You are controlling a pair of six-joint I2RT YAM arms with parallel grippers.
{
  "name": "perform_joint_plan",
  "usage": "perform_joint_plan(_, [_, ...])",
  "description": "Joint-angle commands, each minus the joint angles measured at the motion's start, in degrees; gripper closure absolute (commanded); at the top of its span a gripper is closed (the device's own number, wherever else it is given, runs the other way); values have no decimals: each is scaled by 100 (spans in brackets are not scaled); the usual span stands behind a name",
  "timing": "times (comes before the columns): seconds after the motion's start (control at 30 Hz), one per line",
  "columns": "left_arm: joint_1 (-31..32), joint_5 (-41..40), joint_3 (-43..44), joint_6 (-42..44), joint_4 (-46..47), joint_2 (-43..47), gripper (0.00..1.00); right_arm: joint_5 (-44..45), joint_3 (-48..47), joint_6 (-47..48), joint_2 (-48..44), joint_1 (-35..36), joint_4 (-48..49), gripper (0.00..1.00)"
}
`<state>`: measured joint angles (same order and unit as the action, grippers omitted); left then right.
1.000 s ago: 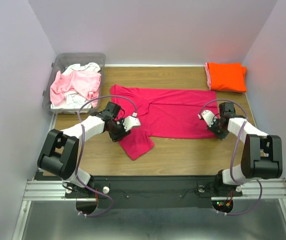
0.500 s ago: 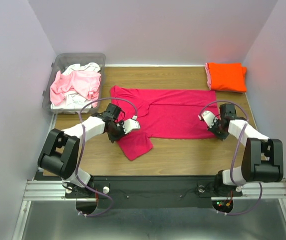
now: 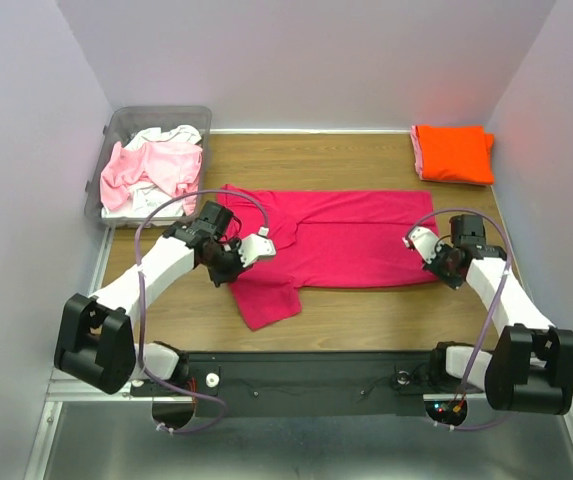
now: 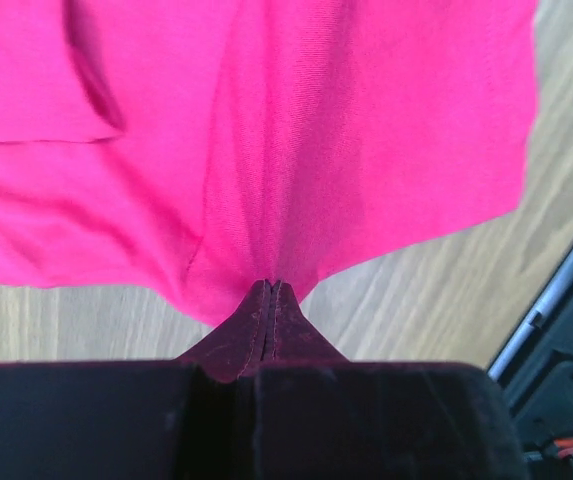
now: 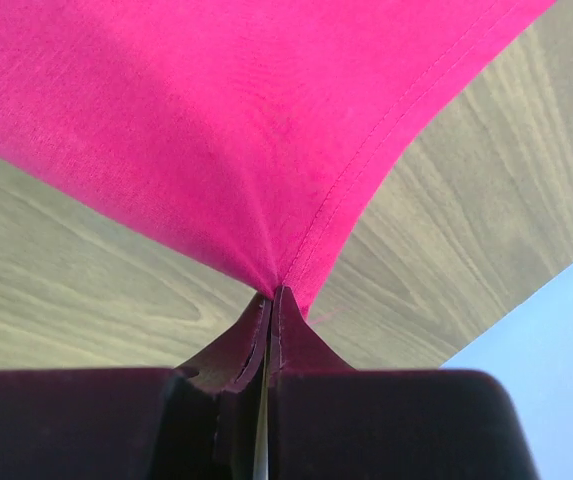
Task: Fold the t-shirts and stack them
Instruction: Fold the tshirt
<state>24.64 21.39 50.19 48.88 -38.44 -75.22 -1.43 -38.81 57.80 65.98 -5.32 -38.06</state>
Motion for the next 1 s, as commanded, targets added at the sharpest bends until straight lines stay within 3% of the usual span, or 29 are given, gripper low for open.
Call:
perform_joint_plan(0.0, [-144, 207, 551, 33, -507, 131, 100, 91, -398, 302, 99, -197, -324, 99])
perform_joint_plan(0.2, [-451, 287, 1368, 200, -683, -282, 100, -68, -1093, 372, 741, -320, -377, 99])
perform_joint_plan(0.63, [-1075, 577, 3178, 534, -849, -2065, 100, -173, -2868, 364, 2603, -329, -395, 99])
perform_joint_plan(0.97, [-1251, 639, 3963, 535, -639, -3270, 100, -322, -4151, 144, 3992, -329, -386, 99])
